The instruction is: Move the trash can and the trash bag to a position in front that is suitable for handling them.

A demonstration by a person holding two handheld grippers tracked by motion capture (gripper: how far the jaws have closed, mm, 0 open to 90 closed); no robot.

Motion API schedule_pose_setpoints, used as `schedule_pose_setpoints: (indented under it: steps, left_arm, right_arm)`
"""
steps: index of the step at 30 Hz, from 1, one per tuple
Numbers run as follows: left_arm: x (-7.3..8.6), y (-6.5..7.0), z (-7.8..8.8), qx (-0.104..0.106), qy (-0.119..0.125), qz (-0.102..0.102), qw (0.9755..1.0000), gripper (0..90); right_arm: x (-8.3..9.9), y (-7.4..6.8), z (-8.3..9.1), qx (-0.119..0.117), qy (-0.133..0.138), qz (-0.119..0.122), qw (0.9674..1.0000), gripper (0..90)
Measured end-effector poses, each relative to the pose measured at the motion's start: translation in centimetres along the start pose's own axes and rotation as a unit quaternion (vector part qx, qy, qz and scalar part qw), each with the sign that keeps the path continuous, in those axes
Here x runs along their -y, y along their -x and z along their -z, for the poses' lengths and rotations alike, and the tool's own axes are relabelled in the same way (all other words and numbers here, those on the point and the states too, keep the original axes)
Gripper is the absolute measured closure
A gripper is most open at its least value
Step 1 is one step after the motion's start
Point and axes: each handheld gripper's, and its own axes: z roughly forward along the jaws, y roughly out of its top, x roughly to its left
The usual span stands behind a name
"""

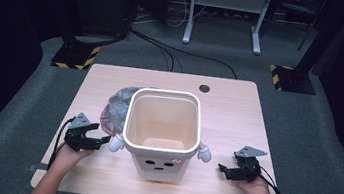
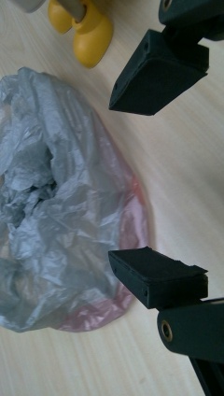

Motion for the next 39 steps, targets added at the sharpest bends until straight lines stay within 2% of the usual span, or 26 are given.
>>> schedule_pose_setpoints:
  steps: [4, 6, 9, 13, 16, 19, 22, 24, 27, 30, 34, 39]
  left_arm:
    - [-1.4, -0.2, -1.6, -0.001, -0.011, 0.003, 0.9999, 23.7]
    - [-2.3, -0.1, -2.7, -0.008, -0.021, 0.001, 0.9997, 24.3]
    - [-3.4, 0.1, -3.7, -0.011, -0.02, -0.002, 0.9997, 25.2]
    - [-4.4, 0.1, -4.5, -0.027, -0.012, -0.004, 0.9996, 26.1]
    - [-4.8, -0.2, -5.3, -0.036, -0.012, 0.007, 0.9993, 26.9]
    - [-4.8, -0.3, -6.2, -0.045, -0.022, 0.005, 0.9987, 28.4]
    - [-4.6, -0.3, -7.1, -0.046, -0.039, 0.001, 0.9982, 35.6]
    - [-4.4, -0.3, -7.4, -0.04, -0.058, -0.003, 0.9975, 44.2]
    - [-4.1, -0.3, -7.6, -0.035, -0.084, -0.01, 0.9958, 56.7]
    - [-3.9, -0.2, -7.5, -0.032, -0.103, -0.018, 0.994, 65.6]
    - [-3.6, 0.0, -6.7, -0.037, -0.109, -0.035, 0.9927, 69.5]
    - [-2.7, -0.3, -5.0, -0.033, -0.105, -0.038, 0.9932, 69.5]
  right_arm:
    - [0.0, 0.0, 0.0, 0.0, 0.0, 0.0, 1.0, 14.7]
    - [0.0, 0.0, 0.0, 0.0, 0.001, 0.001, 1.0, 14.7]
    - [-0.1, 0.1, -0.1, -0.002, 0.0, 0.001, 1.0, 14.6]
    - [-0.1, 0.0, -0.1, -0.002, 0.0, 0.002, 1.0, 14.6]
    - [0.0, 0.0, 0.0, -0.002, 0.0, 0.003, 1.0, 14.6]
    - [0.0, 0.0, 0.0, -0.002, 0.0, 0.003, 1.0, 14.6]
    - [0.0, 0.0, -0.1, -0.002, 0.0, 0.003, 1.0, 14.6]
    - [0.0, 0.0, -0.1, -0.002, 0.0, 0.002, 1.0, 14.6]
    - [0.0, 0.0, -0.1, -0.003, 0.0, 0.003, 1.0, 14.6]
    - [0.0, 0.0, -0.1, -0.003, 0.0, 0.003, 1.0, 14.6]
    - [-0.1, 0.0, -0.1, -0.004, 0.0, 0.004, 1.0, 14.6]
    - [-0.1, 0.0, -0.1, -0.004, 0.0, 0.004, 1.0, 14.6]
